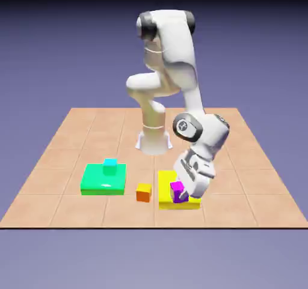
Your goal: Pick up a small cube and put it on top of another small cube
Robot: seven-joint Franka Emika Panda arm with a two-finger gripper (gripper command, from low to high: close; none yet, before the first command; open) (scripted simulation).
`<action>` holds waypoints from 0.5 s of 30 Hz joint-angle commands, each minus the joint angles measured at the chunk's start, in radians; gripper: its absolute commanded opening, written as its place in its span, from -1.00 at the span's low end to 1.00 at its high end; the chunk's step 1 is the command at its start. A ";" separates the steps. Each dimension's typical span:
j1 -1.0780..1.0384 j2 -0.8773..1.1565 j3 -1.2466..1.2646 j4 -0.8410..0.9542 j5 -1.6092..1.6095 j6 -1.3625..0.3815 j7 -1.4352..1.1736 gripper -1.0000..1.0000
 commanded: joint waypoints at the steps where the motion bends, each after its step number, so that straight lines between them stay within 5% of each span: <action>1: -0.002 -0.009 -0.014 -0.004 0.041 -0.025 0.031 -1.00; 11: -0.028 -0.100 -0.152 -0.049 0.476 -0.282 0.324 -1.00; 15: -0.039 -0.051 -0.163 -0.084 0.483 -0.205 0.343 -1.00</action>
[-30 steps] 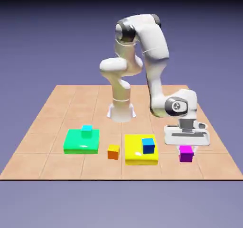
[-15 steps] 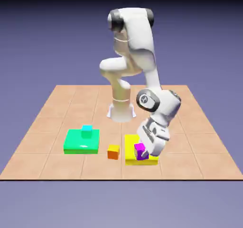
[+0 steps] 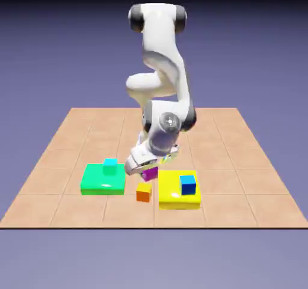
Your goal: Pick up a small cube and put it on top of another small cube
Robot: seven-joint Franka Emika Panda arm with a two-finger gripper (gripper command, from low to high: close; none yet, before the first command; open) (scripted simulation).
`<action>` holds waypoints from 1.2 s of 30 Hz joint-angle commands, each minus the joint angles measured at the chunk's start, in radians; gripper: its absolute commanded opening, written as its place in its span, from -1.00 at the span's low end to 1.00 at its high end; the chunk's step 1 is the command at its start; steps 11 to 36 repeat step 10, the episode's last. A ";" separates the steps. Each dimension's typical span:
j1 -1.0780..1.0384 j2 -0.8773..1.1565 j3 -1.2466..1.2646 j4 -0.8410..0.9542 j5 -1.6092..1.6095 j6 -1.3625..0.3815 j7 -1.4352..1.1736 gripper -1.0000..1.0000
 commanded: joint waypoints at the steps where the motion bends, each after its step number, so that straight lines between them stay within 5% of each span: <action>1: -0.005 0.027 -0.003 -0.016 -0.008 0.044 0.006 -1.00; 3: -0.011 0.061 -0.007 -0.037 -0.015 0.099 0.010 -1.00; 4: -0.011 0.061 -0.007 -0.037 -0.015 0.099 0.010 1.00; 10: 0.009 -0.053 0.006 0.033 0.006 -0.086 -0.006 1.00; 36: 0.009 -0.053 0.006 0.033 0.006 -0.086 -0.006 1.00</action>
